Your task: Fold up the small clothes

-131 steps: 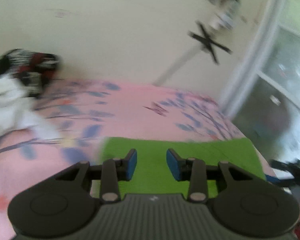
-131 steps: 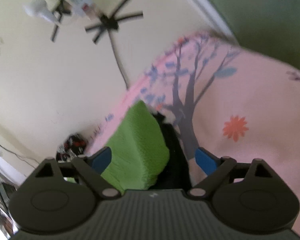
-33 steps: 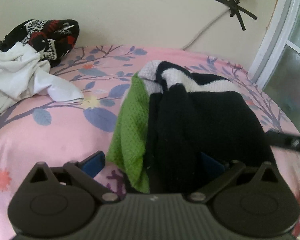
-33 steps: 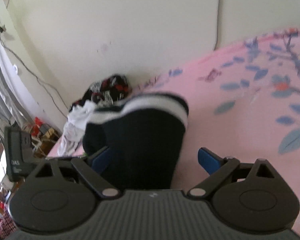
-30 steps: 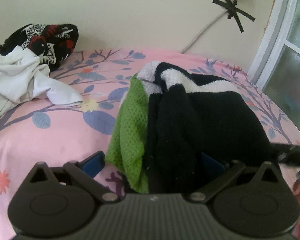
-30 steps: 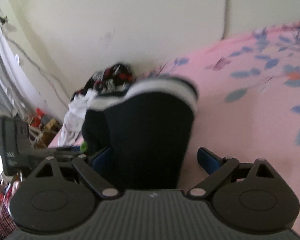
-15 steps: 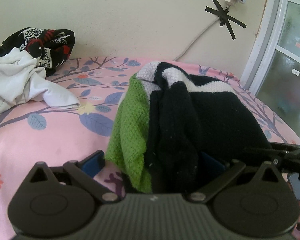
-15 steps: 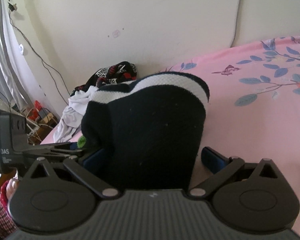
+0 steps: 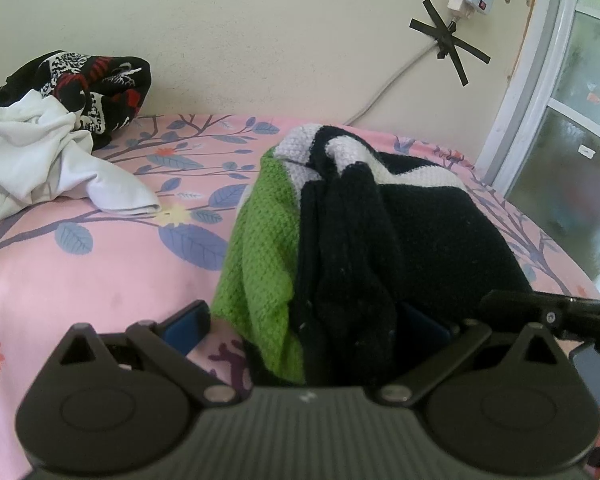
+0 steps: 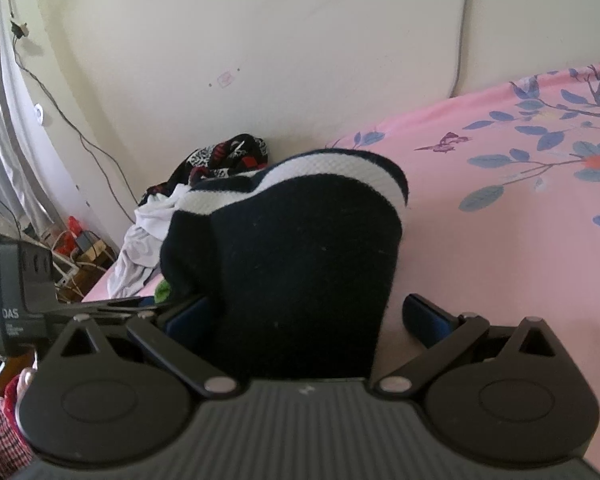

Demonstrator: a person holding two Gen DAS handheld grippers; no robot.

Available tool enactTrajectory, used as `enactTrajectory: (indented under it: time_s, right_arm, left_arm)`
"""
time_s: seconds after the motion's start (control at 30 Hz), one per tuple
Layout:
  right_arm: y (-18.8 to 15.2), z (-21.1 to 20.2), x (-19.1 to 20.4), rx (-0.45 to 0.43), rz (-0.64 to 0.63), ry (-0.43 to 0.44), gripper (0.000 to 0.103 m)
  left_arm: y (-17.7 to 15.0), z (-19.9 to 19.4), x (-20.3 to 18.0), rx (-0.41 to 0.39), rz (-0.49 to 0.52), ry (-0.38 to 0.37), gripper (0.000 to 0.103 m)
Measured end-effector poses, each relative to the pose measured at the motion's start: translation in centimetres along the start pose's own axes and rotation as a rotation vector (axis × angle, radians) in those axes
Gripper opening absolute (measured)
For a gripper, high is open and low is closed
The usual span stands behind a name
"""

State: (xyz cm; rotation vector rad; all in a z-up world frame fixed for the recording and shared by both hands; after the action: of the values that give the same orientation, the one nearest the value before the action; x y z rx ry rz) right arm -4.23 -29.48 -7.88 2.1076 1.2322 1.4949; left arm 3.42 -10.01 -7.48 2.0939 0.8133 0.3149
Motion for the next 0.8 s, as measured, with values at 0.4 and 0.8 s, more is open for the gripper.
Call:
enactTrajectory:
  time_s: [0.4,0.8]
  right_arm:
    - [0.7,0.1,-1.2,0.000,0.066,0.058,0.097]
    - [0.7,-0.1,-1.3,-0.004,0.079,0.071,0.097]
  left_arm:
    - [-0.1,-0.2,0.2,-0.008,-0.010,-0.024,0.103]
    - [0.0,-0.1,0.2,-0.008,-0.008,-0.028,0.103]
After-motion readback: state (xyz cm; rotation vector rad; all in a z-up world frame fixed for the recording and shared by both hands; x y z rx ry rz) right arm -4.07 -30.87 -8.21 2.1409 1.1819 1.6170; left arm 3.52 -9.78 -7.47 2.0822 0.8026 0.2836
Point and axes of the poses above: each gripper's, at about its wrist camera, not at the fingertips, and z roughly the way its jaws point, x to its left, y to its top, the point moved 5 cm from there along z, roughly the way its jaws point, and after that the axes turned 13 degrees about z, right-handed, at the moved point
